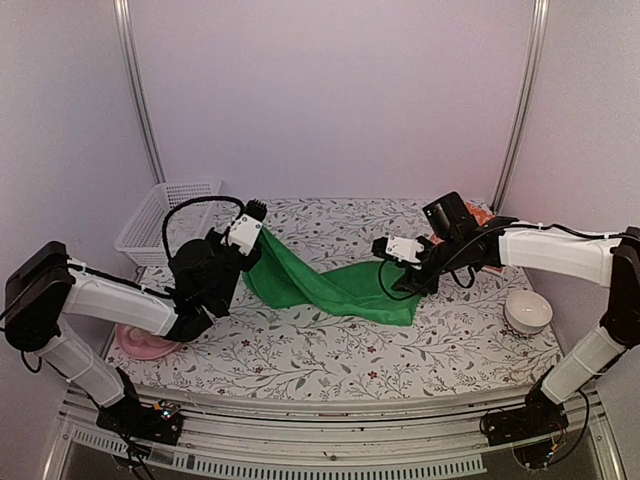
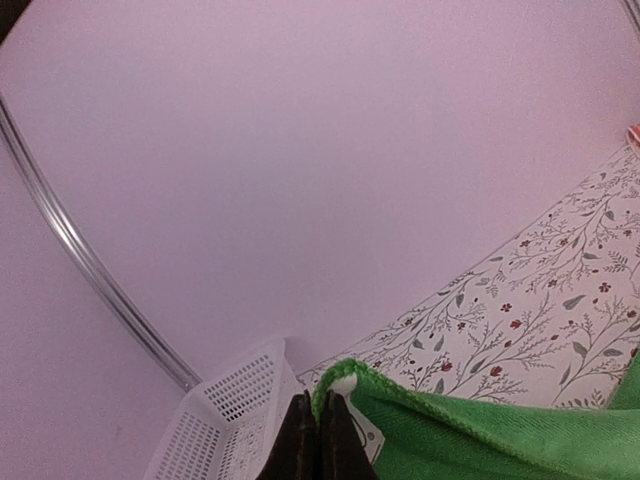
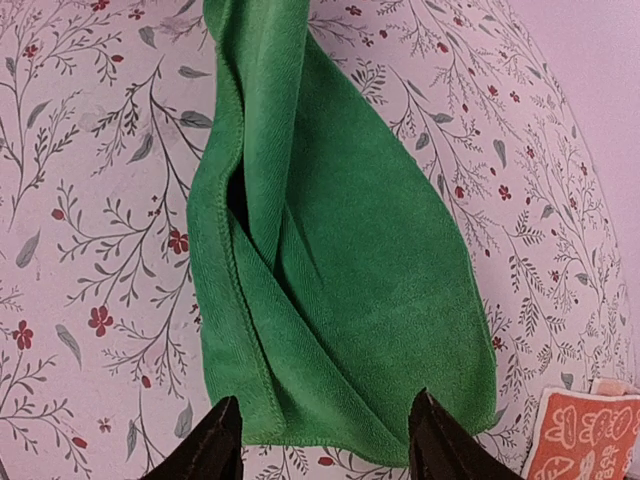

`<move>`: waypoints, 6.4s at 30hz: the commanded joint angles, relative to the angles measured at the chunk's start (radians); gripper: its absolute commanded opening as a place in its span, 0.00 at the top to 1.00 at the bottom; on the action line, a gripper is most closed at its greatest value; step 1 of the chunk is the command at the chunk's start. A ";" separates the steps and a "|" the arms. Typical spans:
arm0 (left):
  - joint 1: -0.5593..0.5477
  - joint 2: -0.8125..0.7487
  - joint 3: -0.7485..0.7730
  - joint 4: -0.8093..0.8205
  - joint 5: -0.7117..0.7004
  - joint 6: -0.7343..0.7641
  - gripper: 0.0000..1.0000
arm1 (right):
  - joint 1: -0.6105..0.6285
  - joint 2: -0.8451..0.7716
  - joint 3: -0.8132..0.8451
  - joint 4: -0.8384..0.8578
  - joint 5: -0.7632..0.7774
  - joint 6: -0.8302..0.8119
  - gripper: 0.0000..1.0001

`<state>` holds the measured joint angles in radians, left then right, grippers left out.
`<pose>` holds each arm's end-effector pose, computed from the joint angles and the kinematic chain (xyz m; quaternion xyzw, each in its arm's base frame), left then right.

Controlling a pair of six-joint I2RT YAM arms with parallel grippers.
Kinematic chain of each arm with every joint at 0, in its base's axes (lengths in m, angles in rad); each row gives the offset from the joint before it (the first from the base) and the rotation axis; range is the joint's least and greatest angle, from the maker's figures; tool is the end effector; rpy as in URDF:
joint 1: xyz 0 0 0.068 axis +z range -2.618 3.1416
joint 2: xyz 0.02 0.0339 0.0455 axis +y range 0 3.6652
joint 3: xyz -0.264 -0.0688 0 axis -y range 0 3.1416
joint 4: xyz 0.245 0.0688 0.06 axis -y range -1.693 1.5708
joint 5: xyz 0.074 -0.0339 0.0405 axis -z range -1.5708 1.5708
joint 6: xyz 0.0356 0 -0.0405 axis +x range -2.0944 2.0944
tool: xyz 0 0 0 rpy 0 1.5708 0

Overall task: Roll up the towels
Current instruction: Flatten out the towel at the center of the board.

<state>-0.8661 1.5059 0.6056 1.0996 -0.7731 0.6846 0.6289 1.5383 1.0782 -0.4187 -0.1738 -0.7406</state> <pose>0.2130 -0.2122 0.2420 0.2022 0.6231 0.1728 0.7355 0.2610 0.1974 0.2384 -0.6156 0.7073 0.0627 0.3419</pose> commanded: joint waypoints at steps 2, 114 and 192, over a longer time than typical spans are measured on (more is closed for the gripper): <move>-0.019 0.020 -0.012 0.133 -0.028 0.042 1.00 | -0.086 -0.010 -0.014 -0.058 -0.121 0.015 0.42; -0.275 -0.801 0.109 -1.101 0.217 -0.559 1.00 | -0.270 -0.771 0.079 -0.051 0.115 0.345 0.98; -0.080 -0.358 0.191 -1.057 -0.032 -0.728 1.00 | -0.388 -0.547 -0.241 0.243 0.236 0.289 0.98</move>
<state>-1.1152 1.0149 0.7406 0.0231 -0.9455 -0.0582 0.2474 0.8253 0.8764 -0.2676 -0.0105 -0.4328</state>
